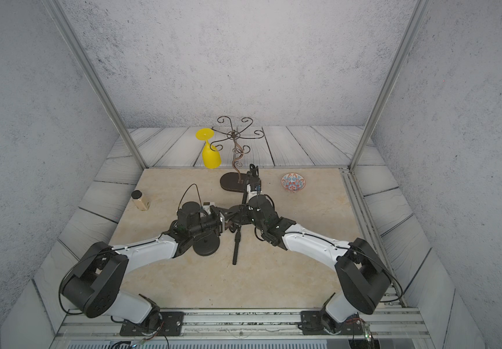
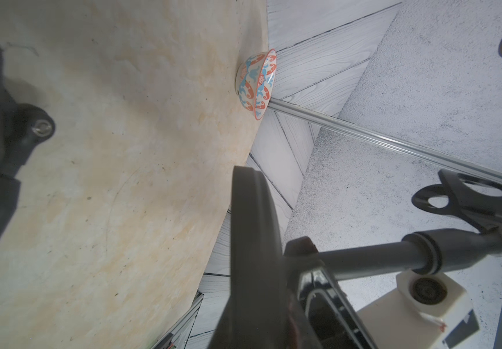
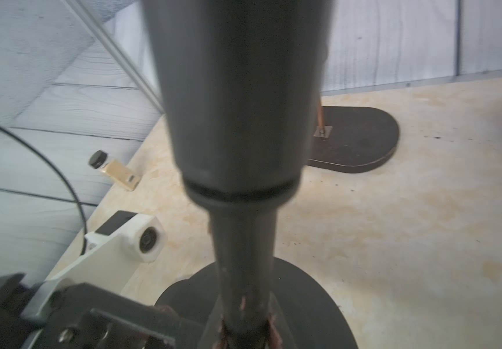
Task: Assemble a microphone stand
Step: Screw the microphone stand pole into the microphone stand base.
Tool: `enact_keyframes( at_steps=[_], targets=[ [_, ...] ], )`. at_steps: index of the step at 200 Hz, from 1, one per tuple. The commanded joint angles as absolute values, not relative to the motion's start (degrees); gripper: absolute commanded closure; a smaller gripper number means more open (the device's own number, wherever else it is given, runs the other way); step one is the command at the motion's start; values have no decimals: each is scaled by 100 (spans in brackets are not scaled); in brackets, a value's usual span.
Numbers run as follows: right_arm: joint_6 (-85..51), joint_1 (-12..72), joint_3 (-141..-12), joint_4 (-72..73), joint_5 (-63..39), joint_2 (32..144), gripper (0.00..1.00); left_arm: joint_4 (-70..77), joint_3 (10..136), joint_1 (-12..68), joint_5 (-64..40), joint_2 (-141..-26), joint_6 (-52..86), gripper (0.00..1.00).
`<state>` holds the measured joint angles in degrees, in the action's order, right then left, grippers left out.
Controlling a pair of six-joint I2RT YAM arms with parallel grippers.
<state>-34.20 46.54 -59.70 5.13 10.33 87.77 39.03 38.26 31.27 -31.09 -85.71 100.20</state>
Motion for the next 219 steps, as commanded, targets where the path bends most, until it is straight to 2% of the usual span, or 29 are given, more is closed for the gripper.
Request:
enact_keyframes(
  at_steps=[1,27,36,48,83,107,128,155,184,204,219],
  targets=[
    [-4173,4919,-6401,14,1425,8803,93,4594,4113,3234,-3382,-8447,9831,100],
    [-3481,4903,-5937,140,1235,8209,44,4562,4081,3226,-3359,-8380,9809,100],
    [-3028,4874,-5701,235,1017,7948,38,4566,4054,3226,-3346,-8363,9817,100],
    [-2416,4814,-5365,371,600,7607,35,4577,4030,3217,-3338,-8346,9822,100],
    [-1705,4000,-4483,1079,-1218,7078,34,4612,3949,3190,-3350,-8281,9882,100],
    [-1778,3231,-4149,1960,-2474,7189,36,4634,3901,3182,-3359,-8206,9966,100],
    [-1448,3026,-4312,2079,-3126,7437,38,4571,3876,3177,-3330,-8098,9987,100],
    [-1157,2954,-4777,1780,-3563,7884,41,4438,3878,3162,-3286,-7990,9952,100],
    [-1116,2945,-5018,1773,-3577,8191,45,4357,3867,3155,-3270,-7928,9917,100],
    [-1231,2909,-5077,1987,-3630,8373,52,4344,3876,3155,-3293,-7928,9914,100],
    [-1332,2891,-5130,2153,-3699,8532,60,4343,3883,3155,-3305,-7928,9910,100]
  ],
)
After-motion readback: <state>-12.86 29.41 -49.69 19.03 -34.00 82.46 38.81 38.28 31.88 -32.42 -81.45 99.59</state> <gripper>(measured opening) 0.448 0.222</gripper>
